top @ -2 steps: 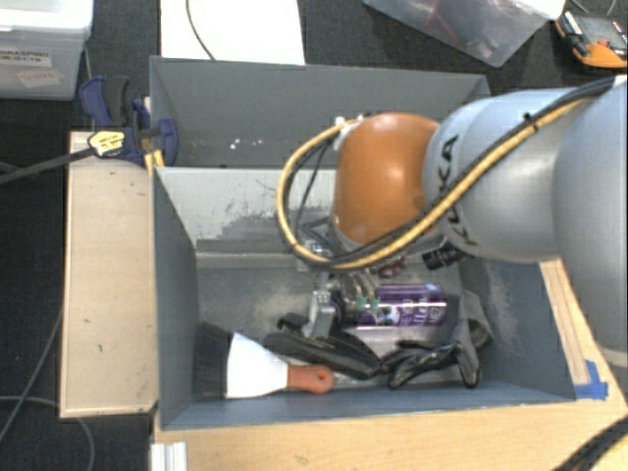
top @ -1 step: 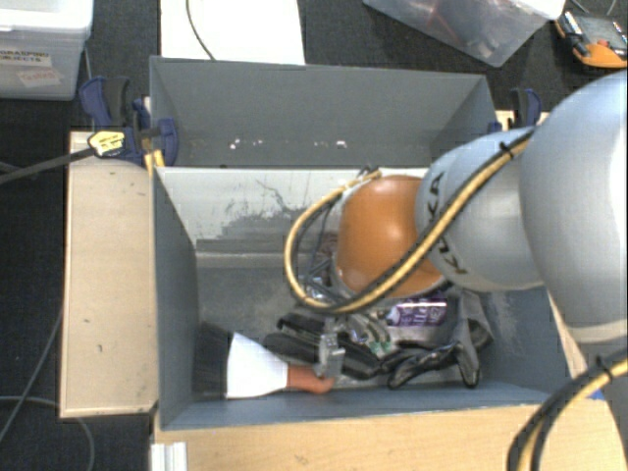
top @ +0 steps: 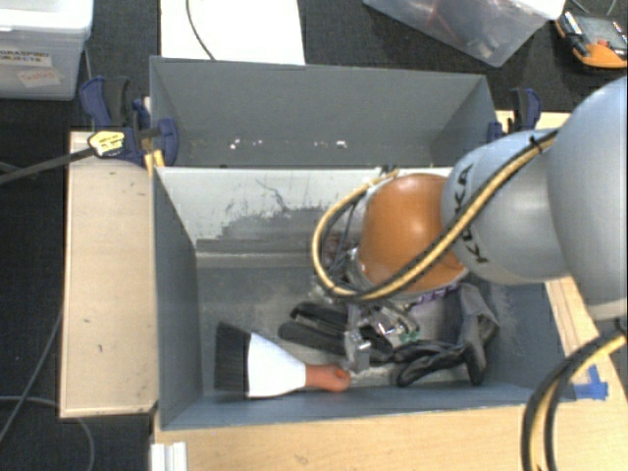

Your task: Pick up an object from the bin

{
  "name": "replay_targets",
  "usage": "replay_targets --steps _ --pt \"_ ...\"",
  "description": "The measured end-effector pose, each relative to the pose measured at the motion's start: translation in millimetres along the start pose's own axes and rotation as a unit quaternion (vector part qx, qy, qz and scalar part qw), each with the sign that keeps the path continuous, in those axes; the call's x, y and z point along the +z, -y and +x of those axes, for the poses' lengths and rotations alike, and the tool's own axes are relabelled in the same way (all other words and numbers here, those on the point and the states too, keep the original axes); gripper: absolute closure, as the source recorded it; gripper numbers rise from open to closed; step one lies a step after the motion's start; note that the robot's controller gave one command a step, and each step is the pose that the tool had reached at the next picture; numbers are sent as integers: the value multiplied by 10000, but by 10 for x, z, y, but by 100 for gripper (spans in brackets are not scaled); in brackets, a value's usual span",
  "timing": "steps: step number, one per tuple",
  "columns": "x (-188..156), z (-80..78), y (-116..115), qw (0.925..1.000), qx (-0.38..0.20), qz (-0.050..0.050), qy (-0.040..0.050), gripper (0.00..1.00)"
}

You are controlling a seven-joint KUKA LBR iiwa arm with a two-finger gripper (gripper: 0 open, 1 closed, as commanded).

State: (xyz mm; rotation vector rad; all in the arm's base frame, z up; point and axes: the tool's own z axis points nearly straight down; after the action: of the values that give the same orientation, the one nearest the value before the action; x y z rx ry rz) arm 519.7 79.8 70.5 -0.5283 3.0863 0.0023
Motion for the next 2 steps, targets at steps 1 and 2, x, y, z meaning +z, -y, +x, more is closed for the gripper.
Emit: replay_targets --steps 1,2 --pt "-113 59 -299 9984 568 -5 32 0" --pt "2 14 335 9999 161 3 -1 0"
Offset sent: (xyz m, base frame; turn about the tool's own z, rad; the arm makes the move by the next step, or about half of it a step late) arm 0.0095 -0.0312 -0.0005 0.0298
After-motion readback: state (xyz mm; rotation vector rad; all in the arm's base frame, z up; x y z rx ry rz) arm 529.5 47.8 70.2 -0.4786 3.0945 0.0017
